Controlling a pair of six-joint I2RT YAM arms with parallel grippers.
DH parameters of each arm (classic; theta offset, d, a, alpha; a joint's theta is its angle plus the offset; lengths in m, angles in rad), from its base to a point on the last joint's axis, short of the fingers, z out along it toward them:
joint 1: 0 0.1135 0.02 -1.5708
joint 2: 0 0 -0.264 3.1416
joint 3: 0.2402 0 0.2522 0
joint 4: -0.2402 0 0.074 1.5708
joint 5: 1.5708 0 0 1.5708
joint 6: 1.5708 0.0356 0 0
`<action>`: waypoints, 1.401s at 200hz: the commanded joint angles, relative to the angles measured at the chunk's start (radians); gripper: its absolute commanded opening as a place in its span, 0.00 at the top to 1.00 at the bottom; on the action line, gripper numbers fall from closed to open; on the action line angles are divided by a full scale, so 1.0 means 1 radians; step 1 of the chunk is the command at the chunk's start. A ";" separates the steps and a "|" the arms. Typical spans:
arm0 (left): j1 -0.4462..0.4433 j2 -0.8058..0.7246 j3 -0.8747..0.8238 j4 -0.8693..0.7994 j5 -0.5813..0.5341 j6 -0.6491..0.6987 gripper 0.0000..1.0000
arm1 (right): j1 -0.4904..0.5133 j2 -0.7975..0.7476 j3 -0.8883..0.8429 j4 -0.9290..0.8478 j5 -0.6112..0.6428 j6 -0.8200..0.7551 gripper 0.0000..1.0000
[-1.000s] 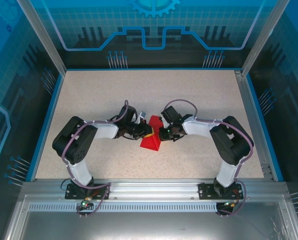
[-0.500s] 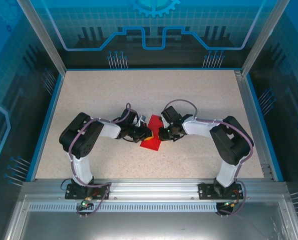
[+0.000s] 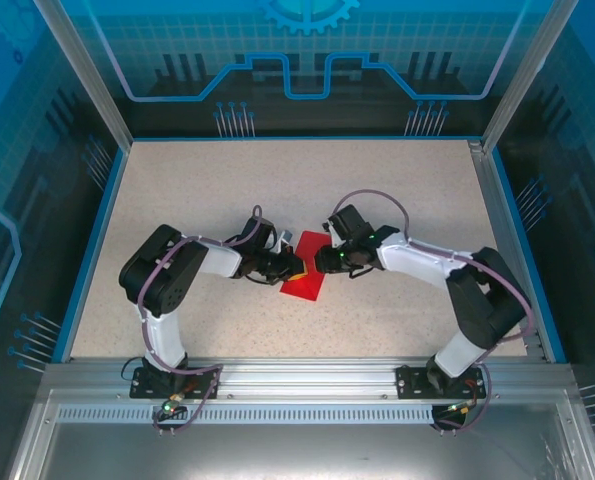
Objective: Fold a paper plane with a square sheet of paper (pick it up from the middle)
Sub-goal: Fold the triangle a second time at the center of the table.
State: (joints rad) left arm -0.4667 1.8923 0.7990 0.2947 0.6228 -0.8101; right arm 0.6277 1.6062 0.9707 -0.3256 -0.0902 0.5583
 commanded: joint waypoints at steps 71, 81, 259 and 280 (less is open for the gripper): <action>-0.004 0.017 -0.024 -0.069 -0.041 0.034 0.99 | 0.125 0.081 -0.057 0.209 -0.169 0.192 0.88; -0.003 0.016 -0.023 -0.069 -0.040 0.034 0.99 | 0.125 0.100 -0.055 0.212 -0.171 0.195 0.89; -0.004 0.016 -0.027 -0.077 -0.040 0.039 0.99 | 0.079 0.170 -0.129 0.222 -0.193 0.193 0.87; -0.004 0.014 -0.025 -0.080 -0.039 0.041 0.99 | 0.076 0.157 -0.122 0.234 -0.215 0.198 0.86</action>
State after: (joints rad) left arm -0.4667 1.8923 0.7990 0.2939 0.6224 -0.8059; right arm 0.7139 1.7611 0.8635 -0.0875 -0.2703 0.7418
